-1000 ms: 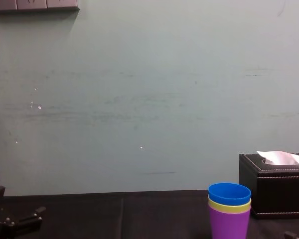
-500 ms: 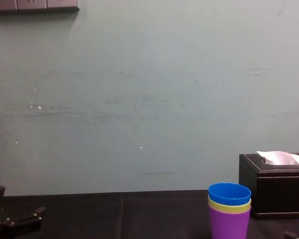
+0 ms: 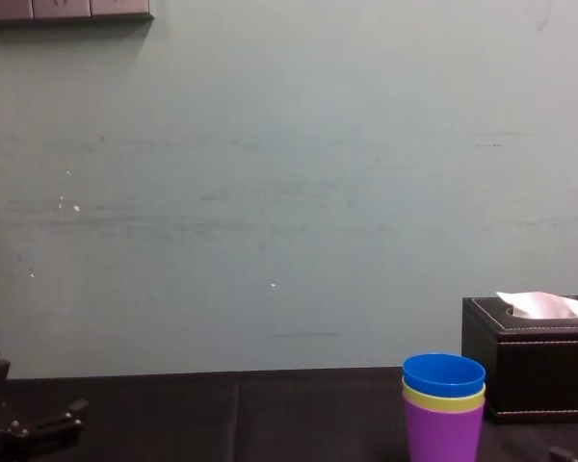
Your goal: Stack the three plastic cups sequentially using one hand.
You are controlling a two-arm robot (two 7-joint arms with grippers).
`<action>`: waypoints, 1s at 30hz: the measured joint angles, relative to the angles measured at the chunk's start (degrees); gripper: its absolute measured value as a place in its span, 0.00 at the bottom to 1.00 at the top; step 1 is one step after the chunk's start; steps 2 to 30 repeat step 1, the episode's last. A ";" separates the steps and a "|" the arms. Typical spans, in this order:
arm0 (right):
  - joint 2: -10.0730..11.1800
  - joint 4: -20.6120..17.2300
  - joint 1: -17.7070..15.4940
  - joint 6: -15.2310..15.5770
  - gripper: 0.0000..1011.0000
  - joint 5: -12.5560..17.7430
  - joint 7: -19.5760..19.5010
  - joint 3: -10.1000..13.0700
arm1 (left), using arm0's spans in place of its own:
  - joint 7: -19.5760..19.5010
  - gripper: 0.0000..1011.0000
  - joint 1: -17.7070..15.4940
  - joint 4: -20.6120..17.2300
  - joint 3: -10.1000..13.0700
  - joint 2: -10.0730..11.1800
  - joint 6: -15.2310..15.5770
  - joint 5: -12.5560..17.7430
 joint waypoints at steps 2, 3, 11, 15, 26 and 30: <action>0.00 0.00 0.00 0.00 0.99 0.00 0.00 0.00 | 0.00 1.00 0.00 0.00 0.00 0.00 0.00 0.00; 0.00 0.00 0.00 0.00 0.99 0.00 0.00 0.00 | 0.00 1.00 0.00 0.00 0.00 0.00 0.00 0.00; 0.00 0.00 0.00 0.00 0.99 0.00 0.00 0.00 | 0.00 1.00 0.00 0.00 0.00 0.00 0.00 0.00; 0.00 0.00 0.00 0.00 0.99 0.00 0.00 0.00 | 0.00 1.00 0.00 0.00 0.00 0.00 0.00 0.00; 0.00 0.00 0.00 0.00 0.99 0.00 0.00 0.00 | 0.00 1.00 0.00 0.00 0.00 0.00 0.00 0.00; 0.00 0.00 0.00 0.00 0.99 0.00 0.00 0.00 | 0.00 1.00 0.00 0.00 0.00 0.00 0.00 0.00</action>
